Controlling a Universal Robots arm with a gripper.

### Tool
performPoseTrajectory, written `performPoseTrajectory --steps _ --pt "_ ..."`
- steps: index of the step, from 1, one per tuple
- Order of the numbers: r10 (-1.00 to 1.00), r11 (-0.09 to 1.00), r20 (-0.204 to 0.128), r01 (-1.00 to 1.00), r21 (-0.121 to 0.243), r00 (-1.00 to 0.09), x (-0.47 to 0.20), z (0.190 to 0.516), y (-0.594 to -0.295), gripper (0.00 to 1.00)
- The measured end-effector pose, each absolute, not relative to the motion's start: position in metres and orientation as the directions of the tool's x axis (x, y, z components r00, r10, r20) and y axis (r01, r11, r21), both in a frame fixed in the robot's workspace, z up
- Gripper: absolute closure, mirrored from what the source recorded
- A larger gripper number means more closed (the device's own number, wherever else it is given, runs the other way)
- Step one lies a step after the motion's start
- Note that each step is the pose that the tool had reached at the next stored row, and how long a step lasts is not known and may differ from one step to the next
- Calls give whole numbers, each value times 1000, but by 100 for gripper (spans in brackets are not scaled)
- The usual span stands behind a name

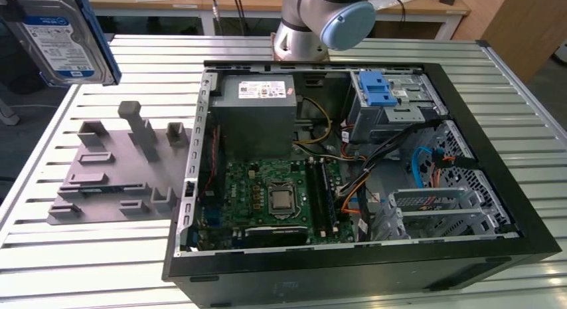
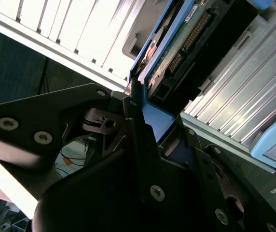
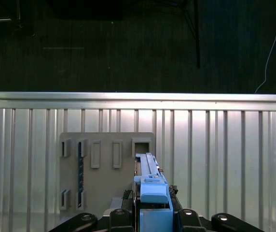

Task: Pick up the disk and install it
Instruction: 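Pick up the disk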

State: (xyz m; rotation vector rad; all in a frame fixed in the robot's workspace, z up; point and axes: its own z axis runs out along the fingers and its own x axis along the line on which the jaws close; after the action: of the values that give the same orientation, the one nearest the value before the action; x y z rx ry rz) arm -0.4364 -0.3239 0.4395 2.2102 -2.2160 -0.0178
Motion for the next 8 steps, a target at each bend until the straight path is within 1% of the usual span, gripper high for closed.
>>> performPoseTrajectory --steps 8 --pt "-1000 2 0 -1000 16 -2 -436 443 -324 64"
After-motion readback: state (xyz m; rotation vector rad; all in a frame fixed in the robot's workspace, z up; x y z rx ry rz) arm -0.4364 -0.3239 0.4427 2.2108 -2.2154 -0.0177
